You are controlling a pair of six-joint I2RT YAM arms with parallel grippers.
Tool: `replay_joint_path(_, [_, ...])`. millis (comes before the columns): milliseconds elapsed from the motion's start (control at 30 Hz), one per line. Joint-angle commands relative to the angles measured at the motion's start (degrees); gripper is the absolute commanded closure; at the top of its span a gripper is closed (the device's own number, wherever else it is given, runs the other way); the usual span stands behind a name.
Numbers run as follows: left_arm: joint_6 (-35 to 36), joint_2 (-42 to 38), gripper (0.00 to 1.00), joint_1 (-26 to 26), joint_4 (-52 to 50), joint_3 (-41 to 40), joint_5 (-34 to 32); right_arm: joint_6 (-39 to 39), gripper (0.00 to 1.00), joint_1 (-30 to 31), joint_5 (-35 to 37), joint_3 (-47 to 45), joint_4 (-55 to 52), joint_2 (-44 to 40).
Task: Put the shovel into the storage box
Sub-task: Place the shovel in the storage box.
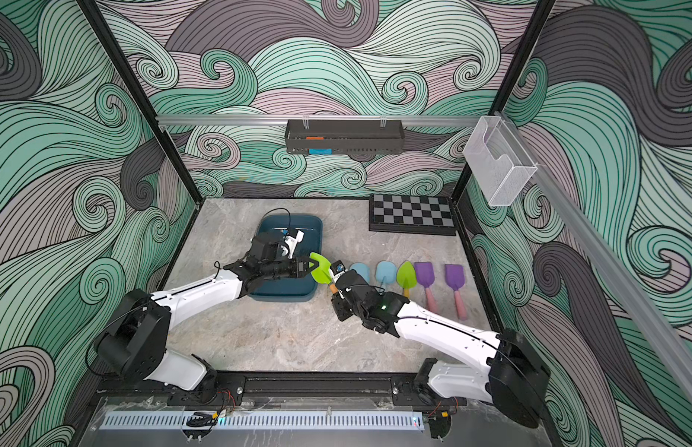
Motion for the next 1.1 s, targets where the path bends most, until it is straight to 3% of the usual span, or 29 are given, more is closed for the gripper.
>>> replay_joint_path(0, [-1.54,1.27,0.82,-0.44,2.44,1.70,2.72,-0.42,1.00,0.33,0.33,2.13,3.57,0.89])
replay_joint_path(67, [-2.14,1.66,0.86,-0.48,3.38,1.61,3.74,-0.43,1.00,0.34,0.32,2.30,4.33,1.24])
replay_joint_path(133, [-2.56,1.93,1.00,-0.48,4.52,1.42,4.49,-0.42,1.00,0.38,0.07,2.30,5.37,1.59])
replay_joint_path(200, [-2.46,2.06,1.00,-0.49,4.52,1.59,4.50,-0.54,0.98,0.36,-0.31,2.48,6.25,2.00])
replay_joint_path(400, [1.47,0.55,1.00,0.43,-1.56,5.34,3.13,-1.31,0.36,0.39,-0.43,2.11,8.10,1.81])
replay_joint_path(467, [5.20,-0.25,1.00,1.90,-8.17,9.07,2.14,-1.60,0.27,0.42,-0.37,1.54,8.37,0.70])
replay_joint_path(667, [21.77,1.93,1.00,11.69,-33.44,26.65,6.85,-2.82,0.22,0.22,3.28,-2.36,8.27,-4.96])
replay_joint_path(800, [28.97,6.58,1.00,17.60,-39.23,32.20,7.82,-2.45,0.22,-1.07,3.72,-4.22,6.59,-6.50])
replay_joint_path(967, [38.67,16.40,1.00,19.11,-46.68,39.00,6.44,-1.54,0.21,-3.32,2.05,-5.86,5.46,-6.87])
replay_joint_path(1067, [38.50,23.33,1.00,19.29,-50.40,44.55,7.18,-0.42,0.22,-3.95,1.94,-7.13,5.65,-7.55])
